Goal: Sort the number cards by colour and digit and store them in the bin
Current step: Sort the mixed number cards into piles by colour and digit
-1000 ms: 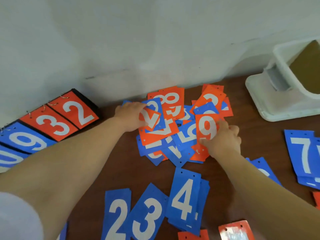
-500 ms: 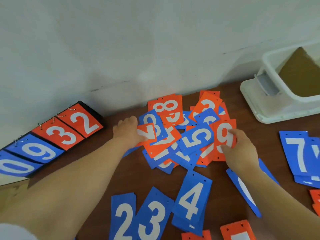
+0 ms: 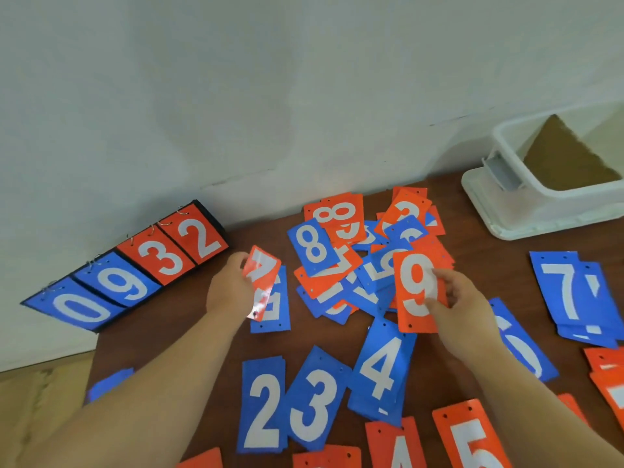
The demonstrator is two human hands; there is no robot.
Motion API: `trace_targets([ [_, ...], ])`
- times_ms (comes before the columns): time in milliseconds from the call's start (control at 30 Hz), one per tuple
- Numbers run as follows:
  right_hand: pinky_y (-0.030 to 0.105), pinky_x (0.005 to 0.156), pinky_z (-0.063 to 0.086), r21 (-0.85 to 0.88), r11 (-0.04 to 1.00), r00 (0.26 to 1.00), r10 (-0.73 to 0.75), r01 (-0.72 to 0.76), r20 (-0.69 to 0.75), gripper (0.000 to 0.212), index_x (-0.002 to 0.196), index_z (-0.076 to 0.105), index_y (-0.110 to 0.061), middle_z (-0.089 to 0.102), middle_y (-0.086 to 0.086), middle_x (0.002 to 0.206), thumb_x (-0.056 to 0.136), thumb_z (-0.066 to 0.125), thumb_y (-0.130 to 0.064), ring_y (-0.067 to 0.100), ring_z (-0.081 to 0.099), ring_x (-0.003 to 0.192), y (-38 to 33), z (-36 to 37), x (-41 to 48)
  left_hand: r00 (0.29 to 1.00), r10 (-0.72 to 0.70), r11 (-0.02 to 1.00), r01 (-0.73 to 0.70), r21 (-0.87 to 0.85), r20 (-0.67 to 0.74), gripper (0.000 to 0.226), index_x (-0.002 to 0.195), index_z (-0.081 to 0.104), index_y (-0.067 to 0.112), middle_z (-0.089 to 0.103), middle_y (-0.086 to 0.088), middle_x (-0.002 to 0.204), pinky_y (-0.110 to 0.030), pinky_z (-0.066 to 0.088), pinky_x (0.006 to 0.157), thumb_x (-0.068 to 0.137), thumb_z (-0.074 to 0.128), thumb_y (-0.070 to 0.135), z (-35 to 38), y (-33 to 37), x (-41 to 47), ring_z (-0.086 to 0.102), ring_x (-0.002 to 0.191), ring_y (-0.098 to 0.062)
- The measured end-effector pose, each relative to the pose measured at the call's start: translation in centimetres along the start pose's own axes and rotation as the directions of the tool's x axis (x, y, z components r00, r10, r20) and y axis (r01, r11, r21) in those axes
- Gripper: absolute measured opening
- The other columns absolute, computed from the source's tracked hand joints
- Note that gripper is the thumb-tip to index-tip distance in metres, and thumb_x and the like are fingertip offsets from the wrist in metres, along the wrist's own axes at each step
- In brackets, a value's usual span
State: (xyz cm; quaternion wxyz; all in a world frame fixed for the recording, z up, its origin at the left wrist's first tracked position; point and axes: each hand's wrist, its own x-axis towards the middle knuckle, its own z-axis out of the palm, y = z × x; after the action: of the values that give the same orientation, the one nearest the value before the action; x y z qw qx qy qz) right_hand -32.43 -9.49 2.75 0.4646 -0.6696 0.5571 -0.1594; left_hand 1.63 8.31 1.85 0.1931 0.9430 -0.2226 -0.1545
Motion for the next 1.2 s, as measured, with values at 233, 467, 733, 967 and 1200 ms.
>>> trace_targets([
  [233,0.023,0.064,0.051,0.156,0.988,0.998,-0.013,0.003,0.067,0.043,0.129,0.061,-0.028,0.069,-0.008,0.104,0.091,0.07,-0.007,0.014,0.067,0.09,-3.9,1.7,-7.2,0.949,-0.253,0.864,0.133,-0.486,-0.19,0.055,0.144,0.046,0.036,0.063,0.0,0.125,-0.039,0.053,0.09,0.097,0.048,0.008,-4.1,-2.3,-9.4,0.062,0.111,-0.022],
  [467,0.042,0.07,0.06,0.352,0.936,0.96,-0.077,-0.023,0.268,0.042,0.114,0.068,-0.032,0.075,0.01,0.1,0.09,0.068,0.002,0.028,0.073,0.078,-6.7,3.1,-20.5,0.989,-0.122,0.786,0.144,-0.602,0.078,0.045,0.107,0.071,0.037,0.069,0.012,0.102,-0.017,0.047,0.055,0.093,0.056,-0.002,-7.8,-6.8,-28.6,0.06,0.068,-0.003],
  [733,0.045,0.074,0.064,0.236,0.972,0.952,-0.083,0.011,0.296,0.038,0.118,0.067,-0.035,0.073,0.004,0.106,0.093,0.068,-0.006,0.022,0.076,0.083,-8.0,4.5,-27.8,0.993,-0.108,0.755,0.108,-0.647,0.039,0.037,0.116,0.069,0.039,0.065,0.021,0.107,-0.022,0.049,0.043,0.1,0.055,0.009,-12.6,-11.5,-31.6,0.06,0.054,-0.006],
  [967,0.057,0.082,0.059,0.102,0.984,0.862,-0.176,0.145,0.476,0.047,0.11,0.074,-0.04,0.077,-0.002,0.1,0.097,0.055,0.0,0.033,0.074,0.091,-9.4,3.3,-29.1,0.994,-0.112,0.664,0.079,-0.743,0.004,0.029,0.108,0.067,0.051,0.064,0.019,0.116,-0.039,0.064,0.079,0.101,0.059,0.024,-13.3,-10.5,-33.1,0.071,0.101,-0.013],
  [1200,0.028,0.074,0.052,-0.157,0.833,0.587,-0.227,0.53,0.777,0.04,0.107,0.073,-0.042,0.069,-0.014,0.089,0.092,0.061,-0.007,0.004,0.062,0.077,-13.0,-1.5,-28.4,0.977,0.186,0.699,-0.061,-0.712,0.099,0.028,0.106,0.07,0.047,0.066,0.023,0.116,-0.022,0.06,0.077,0.091,0.074,0.023,-13.7,-5.1,-34.4,0.067,0.096,0.004],
])
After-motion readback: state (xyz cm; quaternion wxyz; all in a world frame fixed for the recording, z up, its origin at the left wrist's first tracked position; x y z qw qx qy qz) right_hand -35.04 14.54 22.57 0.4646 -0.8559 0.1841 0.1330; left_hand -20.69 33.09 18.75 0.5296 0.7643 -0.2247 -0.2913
